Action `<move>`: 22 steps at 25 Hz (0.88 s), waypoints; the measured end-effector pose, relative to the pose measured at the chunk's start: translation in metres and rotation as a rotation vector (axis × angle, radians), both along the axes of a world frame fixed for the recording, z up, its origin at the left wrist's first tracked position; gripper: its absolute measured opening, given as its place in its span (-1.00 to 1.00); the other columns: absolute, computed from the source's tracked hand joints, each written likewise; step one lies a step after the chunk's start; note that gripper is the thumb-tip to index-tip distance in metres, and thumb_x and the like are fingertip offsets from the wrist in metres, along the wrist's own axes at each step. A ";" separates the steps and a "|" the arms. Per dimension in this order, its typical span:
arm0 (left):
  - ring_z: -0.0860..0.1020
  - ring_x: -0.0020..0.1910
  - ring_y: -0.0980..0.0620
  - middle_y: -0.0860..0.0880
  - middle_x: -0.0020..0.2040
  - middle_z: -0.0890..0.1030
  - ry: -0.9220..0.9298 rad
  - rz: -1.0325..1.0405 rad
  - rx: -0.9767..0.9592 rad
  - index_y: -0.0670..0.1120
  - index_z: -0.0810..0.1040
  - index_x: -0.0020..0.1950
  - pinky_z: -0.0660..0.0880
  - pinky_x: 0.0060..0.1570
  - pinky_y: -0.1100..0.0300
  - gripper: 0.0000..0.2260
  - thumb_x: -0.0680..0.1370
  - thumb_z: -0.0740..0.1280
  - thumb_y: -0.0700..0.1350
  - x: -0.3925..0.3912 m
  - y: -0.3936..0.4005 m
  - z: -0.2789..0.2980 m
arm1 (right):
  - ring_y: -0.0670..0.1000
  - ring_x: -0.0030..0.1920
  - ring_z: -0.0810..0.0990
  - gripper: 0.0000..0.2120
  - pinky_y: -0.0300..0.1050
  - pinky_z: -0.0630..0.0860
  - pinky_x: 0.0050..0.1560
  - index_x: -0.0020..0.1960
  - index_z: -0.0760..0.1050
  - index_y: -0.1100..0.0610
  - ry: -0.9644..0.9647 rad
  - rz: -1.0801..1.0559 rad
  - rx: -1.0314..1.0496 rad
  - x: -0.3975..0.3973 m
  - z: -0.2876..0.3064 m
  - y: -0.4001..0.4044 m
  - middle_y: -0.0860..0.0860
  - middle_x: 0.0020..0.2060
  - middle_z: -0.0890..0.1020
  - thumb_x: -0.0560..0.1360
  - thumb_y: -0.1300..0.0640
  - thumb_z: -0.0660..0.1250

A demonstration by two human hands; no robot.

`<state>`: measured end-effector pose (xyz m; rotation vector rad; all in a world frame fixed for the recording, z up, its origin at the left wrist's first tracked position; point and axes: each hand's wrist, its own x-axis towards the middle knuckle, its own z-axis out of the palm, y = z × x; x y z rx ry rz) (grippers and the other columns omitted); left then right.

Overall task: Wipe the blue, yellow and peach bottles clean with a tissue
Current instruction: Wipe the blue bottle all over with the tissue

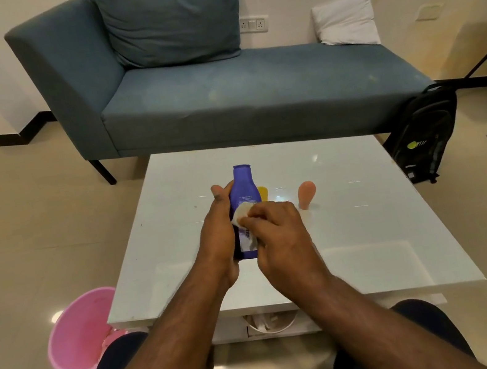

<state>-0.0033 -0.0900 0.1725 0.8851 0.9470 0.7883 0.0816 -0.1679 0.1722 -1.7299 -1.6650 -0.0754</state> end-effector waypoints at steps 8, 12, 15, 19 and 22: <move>0.73 -0.11 -0.06 -0.07 -0.02 0.73 0.000 -0.012 -0.008 0.03 0.57 0.19 0.67 -0.14 0.09 -0.53 0.58 0.06 0.30 0.005 -0.007 -0.004 | -0.10 -0.04 0.54 -0.87 -0.22 0.53 0.05 0.07 0.55 0.06 0.376 -0.099 -0.064 0.005 0.014 0.031 0.00 -0.01 0.55 0.54 0.15 0.30; 0.68 -0.06 -0.12 -0.14 0.01 0.70 -0.068 0.079 -0.121 -0.04 0.55 0.30 0.64 -0.01 -0.07 -0.45 0.54 0.18 0.33 -0.005 0.003 -0.002 | -0.13 0.00 0.45 -0.80 -0.44 0.39 0.02 0.14 0.54 0.08 0.126 0.042 -0.021 -0.007 -0.006 -0.004 -0.04 -0.01 0.52 0.51 0.15 0.34; 0.67 0.00 -0.14 -0.13 0.15 0.67 -0.038 0.085 -0.094 0.01 0.48 0.38 0.65 0.00 -0.10 -0.35 0.38 0.34 0.32 0.003 0.000 -0.001 | -0.16 -0.11 0.53 -0.88 -0.42 0.47 -0.04 0.04 0.56 0.07 0.393 -0.087 -0.049 0.011 0.002 0.014 -0.11 -0.09 0.53 0.53 0.22 0.32; 0.60 -0.13 -0.07 -0.12 0.04 0.59 -0.001 0.096 -0.087 0.05 0.40 0.35 0.65 -0.10 0.00 -0.46 0.46 0.43 0.23 0.014 0.003 0.011 | -0.15 -0.12 0.55 -0.81 -0.43 0.45 -0.10 -0.03 0.49 -0.03 0.534 -0.140 -0.091 0.003 0.007 0.008 -0.21 -0.18 0.53 0.54 0.27 0.28; 0.56 -0.21 -0.04 -0.11 -0.08 0.60 -0.078 0.073 -0.157 -0.05 0.48 0.33 0.57 -0.20 0.08 -0.53 0.54 0.36 0.19 0.012 0.010 0.012 | -0.27 -0.05 0.53 -0.80 -0.49 0.44 -0.08 0.00 0.51 -0.08 0.616 -0.107 -0.016 -0.006 0.012 -0.003 -0.33 -0.13 0.51 0.55 0.24 0.30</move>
